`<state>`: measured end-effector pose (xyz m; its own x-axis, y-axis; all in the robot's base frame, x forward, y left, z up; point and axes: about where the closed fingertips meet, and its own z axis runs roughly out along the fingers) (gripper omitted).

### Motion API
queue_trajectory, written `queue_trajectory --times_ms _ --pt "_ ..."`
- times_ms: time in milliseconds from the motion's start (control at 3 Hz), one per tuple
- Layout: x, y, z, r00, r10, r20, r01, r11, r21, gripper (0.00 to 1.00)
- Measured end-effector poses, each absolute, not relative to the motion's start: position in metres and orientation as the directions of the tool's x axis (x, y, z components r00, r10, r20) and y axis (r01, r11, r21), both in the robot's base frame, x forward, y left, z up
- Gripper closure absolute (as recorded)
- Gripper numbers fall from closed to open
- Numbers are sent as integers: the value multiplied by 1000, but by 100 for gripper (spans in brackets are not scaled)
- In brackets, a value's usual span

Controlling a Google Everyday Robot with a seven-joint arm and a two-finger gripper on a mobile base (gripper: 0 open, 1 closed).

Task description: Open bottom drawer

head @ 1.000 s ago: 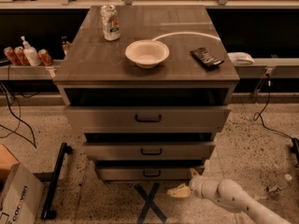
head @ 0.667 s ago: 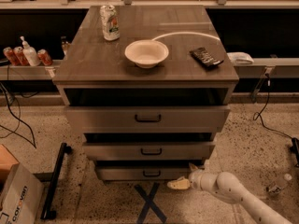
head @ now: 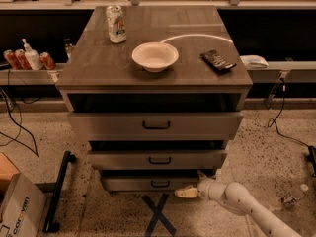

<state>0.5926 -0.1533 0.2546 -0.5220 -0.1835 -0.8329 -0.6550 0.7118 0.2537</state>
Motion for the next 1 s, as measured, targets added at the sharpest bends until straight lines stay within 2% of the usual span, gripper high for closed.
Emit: queue_trajectory --times_ms 333,1000 --pt "604 -144 245 -526 -194 -828 -663 703 257 0" --pt "625 -141 202 -590 -288 -754 -664 705 250 0"
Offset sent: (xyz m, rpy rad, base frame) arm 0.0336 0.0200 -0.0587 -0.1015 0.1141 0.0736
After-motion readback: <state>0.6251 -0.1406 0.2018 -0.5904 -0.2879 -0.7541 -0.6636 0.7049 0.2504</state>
